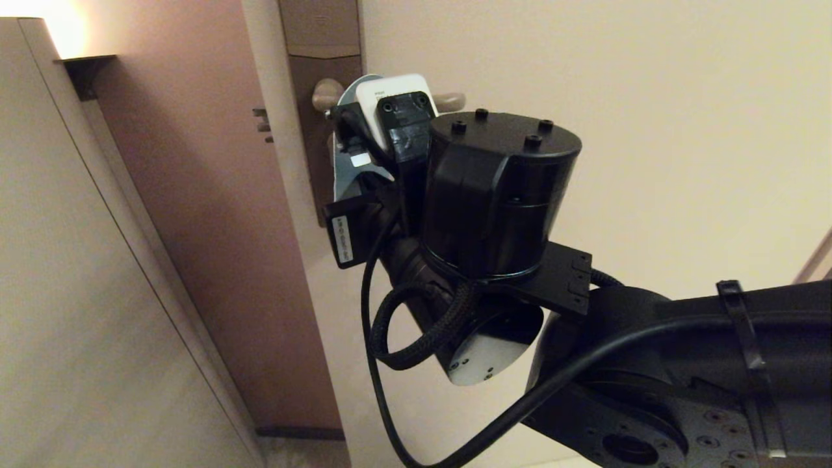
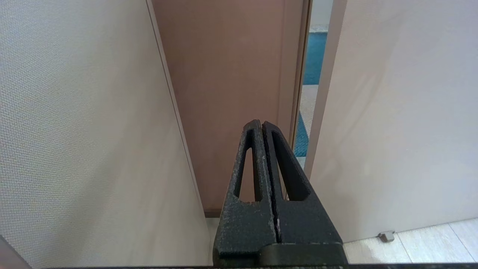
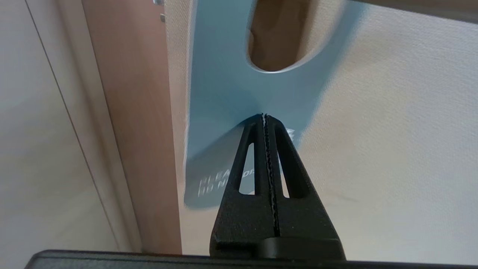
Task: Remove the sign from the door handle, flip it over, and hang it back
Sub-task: Hang the sign back with the other side facing out
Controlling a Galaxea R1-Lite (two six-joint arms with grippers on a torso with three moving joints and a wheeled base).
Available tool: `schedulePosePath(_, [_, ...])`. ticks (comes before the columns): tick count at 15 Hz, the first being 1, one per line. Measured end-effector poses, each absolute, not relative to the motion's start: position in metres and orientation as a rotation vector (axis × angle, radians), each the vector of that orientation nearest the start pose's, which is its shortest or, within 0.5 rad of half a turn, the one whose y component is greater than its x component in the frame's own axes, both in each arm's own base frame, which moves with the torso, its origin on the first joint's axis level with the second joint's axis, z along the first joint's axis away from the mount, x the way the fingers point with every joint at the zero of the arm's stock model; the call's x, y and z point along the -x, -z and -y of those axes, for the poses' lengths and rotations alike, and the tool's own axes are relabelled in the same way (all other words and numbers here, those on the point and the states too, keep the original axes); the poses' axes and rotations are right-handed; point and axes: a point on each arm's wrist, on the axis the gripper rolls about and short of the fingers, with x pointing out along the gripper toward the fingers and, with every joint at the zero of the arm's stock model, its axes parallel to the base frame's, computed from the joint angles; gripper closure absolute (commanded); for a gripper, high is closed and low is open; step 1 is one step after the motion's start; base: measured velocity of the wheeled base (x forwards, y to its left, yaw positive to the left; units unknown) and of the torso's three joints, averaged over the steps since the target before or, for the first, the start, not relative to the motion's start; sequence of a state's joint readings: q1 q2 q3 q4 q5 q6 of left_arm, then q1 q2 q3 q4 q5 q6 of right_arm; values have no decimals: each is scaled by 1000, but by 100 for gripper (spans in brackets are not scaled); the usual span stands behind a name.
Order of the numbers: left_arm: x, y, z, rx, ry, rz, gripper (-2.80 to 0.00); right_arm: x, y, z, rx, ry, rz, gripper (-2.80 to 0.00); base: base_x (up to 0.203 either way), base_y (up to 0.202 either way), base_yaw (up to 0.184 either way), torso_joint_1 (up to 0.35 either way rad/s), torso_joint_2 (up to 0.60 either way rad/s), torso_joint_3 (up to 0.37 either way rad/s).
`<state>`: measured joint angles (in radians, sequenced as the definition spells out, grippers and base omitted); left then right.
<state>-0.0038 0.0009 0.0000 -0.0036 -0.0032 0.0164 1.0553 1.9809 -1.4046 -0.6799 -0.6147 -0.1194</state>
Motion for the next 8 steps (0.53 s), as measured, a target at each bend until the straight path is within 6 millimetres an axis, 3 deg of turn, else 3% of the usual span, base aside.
schedulePosePath(8, [23, -76, 0, -16, 7, 3, 0, -220, -240, -362, 61, -436, 100, 0, 0, 0, 0, 0, 0, 0])
